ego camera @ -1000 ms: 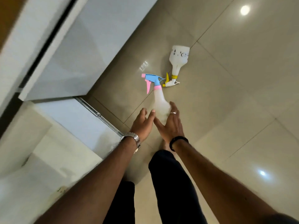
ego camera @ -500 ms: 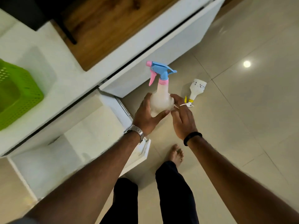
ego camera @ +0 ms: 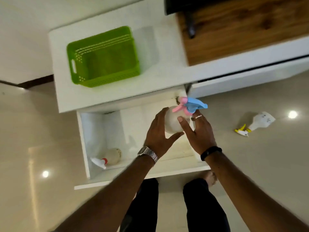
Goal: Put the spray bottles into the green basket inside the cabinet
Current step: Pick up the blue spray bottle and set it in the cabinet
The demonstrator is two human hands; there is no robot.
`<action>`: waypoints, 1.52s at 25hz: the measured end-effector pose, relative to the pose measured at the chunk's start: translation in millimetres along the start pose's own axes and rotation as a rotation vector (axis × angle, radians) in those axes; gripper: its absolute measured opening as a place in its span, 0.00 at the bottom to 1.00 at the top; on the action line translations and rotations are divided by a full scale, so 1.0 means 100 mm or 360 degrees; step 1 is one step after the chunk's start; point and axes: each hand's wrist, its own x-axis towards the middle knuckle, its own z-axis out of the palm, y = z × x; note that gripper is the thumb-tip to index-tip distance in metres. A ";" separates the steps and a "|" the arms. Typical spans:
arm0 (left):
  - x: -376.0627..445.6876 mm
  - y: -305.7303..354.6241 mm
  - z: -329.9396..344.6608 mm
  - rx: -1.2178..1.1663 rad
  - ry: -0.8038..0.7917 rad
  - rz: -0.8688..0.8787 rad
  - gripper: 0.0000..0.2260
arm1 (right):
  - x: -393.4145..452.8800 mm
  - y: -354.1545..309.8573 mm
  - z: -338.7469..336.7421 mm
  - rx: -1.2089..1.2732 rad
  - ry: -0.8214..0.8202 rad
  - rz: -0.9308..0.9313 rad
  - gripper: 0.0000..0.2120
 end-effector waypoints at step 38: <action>-0.96 -2.95 -1.70 0.0597 -0.0578 -0.0470 0.29 | -0.47 0.29 3.06 -0.0820 -0.1287 0.0228 0.36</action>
